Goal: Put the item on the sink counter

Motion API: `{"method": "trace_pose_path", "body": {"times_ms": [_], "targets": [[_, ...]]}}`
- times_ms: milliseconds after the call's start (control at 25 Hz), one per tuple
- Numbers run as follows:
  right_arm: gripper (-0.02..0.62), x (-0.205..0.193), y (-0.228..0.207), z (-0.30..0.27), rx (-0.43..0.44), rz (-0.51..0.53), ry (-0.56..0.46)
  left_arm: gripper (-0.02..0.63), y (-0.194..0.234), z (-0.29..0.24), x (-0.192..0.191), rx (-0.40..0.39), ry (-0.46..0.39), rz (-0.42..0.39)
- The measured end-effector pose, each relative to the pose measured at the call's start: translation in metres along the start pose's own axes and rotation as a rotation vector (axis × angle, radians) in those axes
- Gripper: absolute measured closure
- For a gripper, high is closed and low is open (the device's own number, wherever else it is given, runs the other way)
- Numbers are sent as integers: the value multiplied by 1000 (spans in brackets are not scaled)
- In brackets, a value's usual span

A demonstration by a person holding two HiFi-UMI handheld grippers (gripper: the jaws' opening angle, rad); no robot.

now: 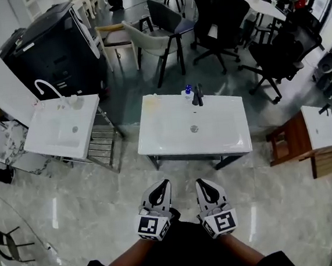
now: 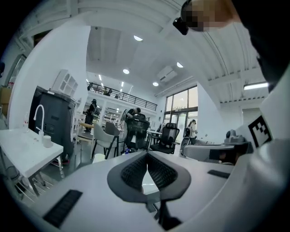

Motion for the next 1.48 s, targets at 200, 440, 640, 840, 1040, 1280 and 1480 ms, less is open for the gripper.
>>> {"method": "trace_pose_path", "body": {"times_ms": [200, 440, 640, 840, 1040, 1280, 1480], "targets": [[561, 4, -20, 47, -38, -22, -32, 589, -57, 3, 3, 6, 4, -25], [563, -7, -19, 90, -47, -2, -60, 589, -108, 25, -7, 25, 5, -46], [563, -20, -5, 122, -48, -25, -73, 589, -139, 42, -10, 17, -31, -23], [563, -32, 7, 154, -50, -37, -77, 589, -168, 61, -17, 38, -46, -69], [563, -37, 28, 175, -26, -11, -62, 589, -179, 95, -30, 70, -1, -105], [565, -39, 45, 184, 0, 21, -46, 589, -180, 115, -39, 107, 6, -85], [565, -41, 54, 196, 6, 20, -38, 589, -190, 128, -50, 101, 32, -72]]}}
Point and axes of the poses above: the fingertips, and each gripper's own axes: z backward along the fingers, y to its left, x out of its top, the point moved 10 cm from there along z, backward along the fingers, and after that the axes turned 6 degrees about -x, right-handed, at the moved point
